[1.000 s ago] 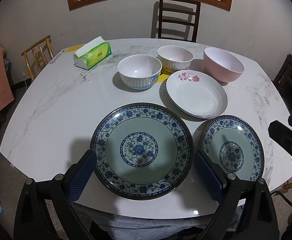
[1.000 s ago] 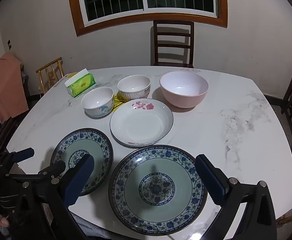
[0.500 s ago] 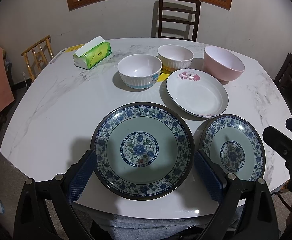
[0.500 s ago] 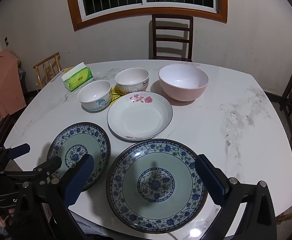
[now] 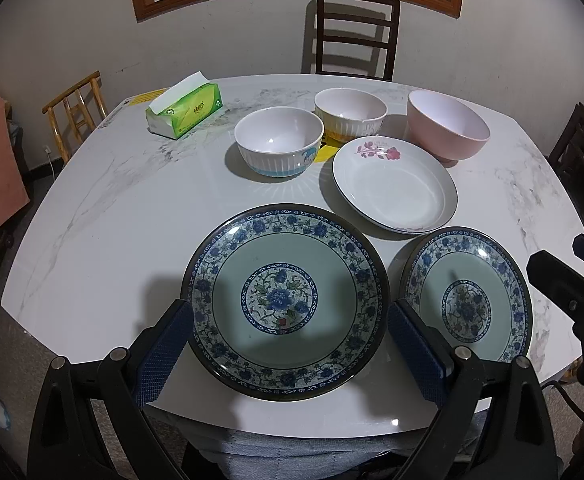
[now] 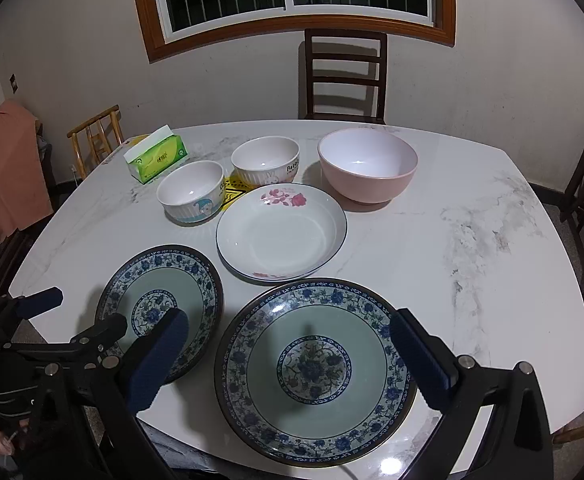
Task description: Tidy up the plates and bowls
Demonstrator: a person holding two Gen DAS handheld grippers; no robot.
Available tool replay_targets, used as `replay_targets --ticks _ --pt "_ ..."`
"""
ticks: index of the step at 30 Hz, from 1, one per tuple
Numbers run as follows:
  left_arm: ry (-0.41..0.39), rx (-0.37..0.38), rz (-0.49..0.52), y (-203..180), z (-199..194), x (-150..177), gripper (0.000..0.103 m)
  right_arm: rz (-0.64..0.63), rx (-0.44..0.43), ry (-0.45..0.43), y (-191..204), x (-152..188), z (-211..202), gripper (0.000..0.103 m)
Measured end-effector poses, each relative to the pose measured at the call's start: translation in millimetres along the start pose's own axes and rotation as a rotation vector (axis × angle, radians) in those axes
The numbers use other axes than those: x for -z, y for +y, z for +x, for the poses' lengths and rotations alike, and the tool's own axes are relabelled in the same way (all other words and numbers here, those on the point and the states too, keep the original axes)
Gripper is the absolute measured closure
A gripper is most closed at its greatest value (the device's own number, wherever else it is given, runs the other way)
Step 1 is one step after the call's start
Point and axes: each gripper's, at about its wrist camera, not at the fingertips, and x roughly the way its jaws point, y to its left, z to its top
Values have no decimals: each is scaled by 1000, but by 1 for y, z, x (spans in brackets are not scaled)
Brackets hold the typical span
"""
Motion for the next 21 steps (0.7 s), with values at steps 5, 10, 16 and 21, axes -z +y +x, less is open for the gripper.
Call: replay_targets --ticks 5,10,16,21 --pt "2 0 -1 0 0 0 7 5 -5 6 0 0 0 0" --pt "3 0 -1 1 0 0 7 5 -8 9 0 0 1 0" --pt "4 -2 1 0 0 -1 7 7 -5 16 0 1 1 0" --pt "5 -3 1 0 0 0 7 9 -7 19 1 1 2 0"
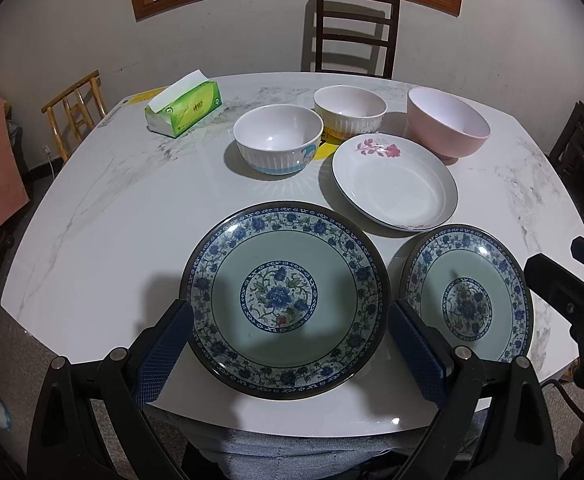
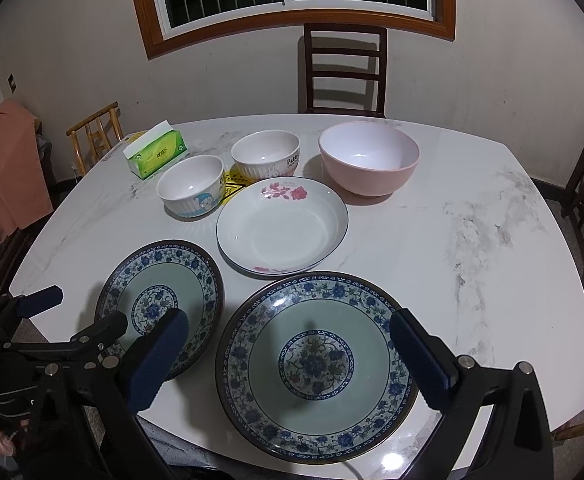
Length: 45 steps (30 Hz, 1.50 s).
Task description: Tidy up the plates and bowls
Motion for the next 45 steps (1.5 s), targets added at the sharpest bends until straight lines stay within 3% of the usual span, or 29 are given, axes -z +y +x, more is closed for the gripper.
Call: replay_targets --ticks 20,31,35,41,43,45 --pt "8 -3 4 2 2 4 7 2 -12 2 1 1 0 0" --pt "23 12 -23 16 8 0 11 -12 -91 -2 4 -3 3 3" --pt "36 32 -59 31 10 -4 18 -30 -163 2 9 -7 6 11" --pt "63 85 -137 63 16 -11 38 -27 -302 79 15 -17 28 33" --pt "71 98 -164 76 19 -13 44 -34 -352 105 18 -21 38 36" --pt "85 107 -196 89 24 -13 52 -39 -374 136 22 -24 50 48"
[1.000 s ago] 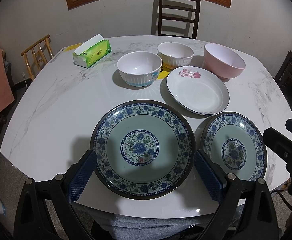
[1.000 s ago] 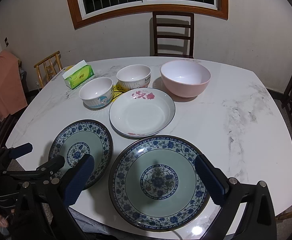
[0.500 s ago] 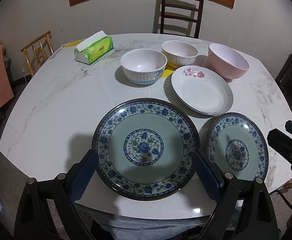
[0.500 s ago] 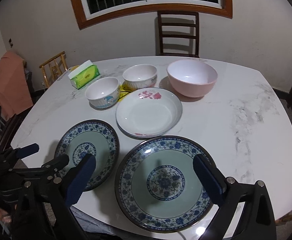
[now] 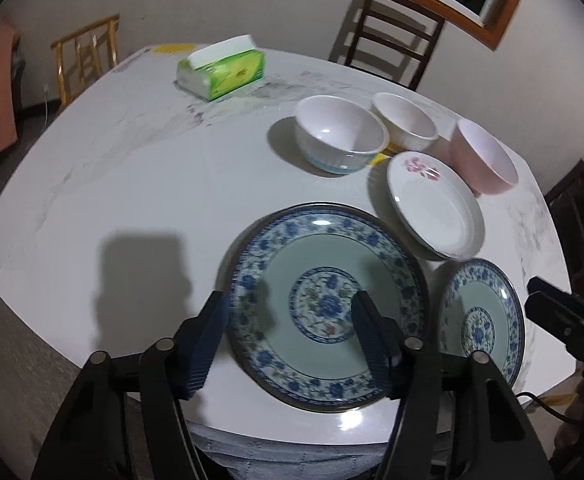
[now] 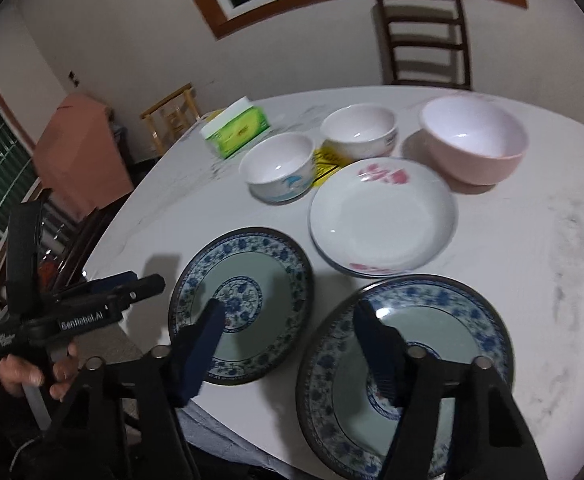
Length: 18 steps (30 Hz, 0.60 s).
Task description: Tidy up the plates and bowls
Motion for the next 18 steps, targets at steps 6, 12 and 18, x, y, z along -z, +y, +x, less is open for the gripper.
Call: replay_targets --ticks 6,12,18 --pt "52 56 -83 30 15 -7 66 48 -59 116 -11 -12 43 62" --pt "106 102 -120 48 34 -6 74 62 -65 203 -16 -20 78 69" --pt "137 137 -149 60 47 -4 75 66 -49 255 -19 -25 106 74"
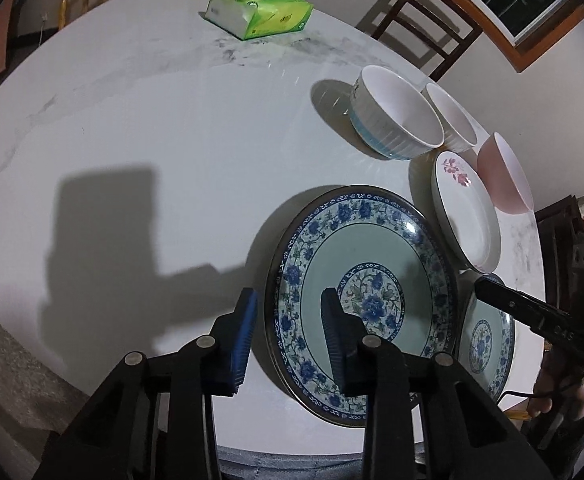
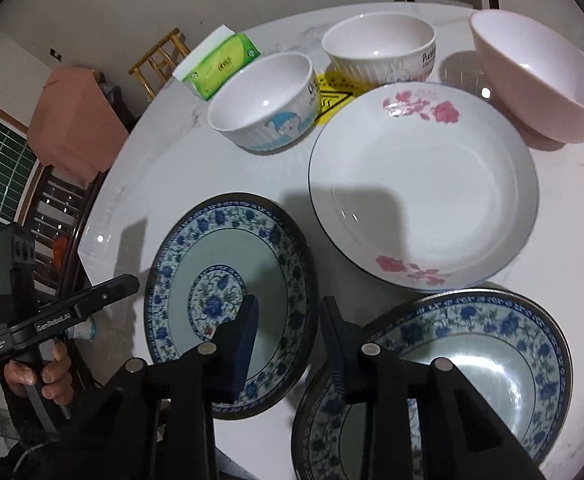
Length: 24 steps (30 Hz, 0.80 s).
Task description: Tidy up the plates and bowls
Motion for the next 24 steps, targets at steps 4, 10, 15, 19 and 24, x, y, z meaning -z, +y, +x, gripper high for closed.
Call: replay_targets --ticks 4,10,15,19,24 --pt "15 23 -13 6 6 0 79 13 -1 21 -6 -4 10 75" --pt "36 37 -21 11 13 -1 79 25 -6 43 -8 -5 23 75" --pt "55 49 -34 14 19 -1 81 19 -8 53 -7 -6 29 75" --pt "72 59 -40 15 25 0 88 24 -16 61 -8 -6 32 77" --pt "77 59 -29 15 31 2 91 24 -8 71 -8 -5 37 84"
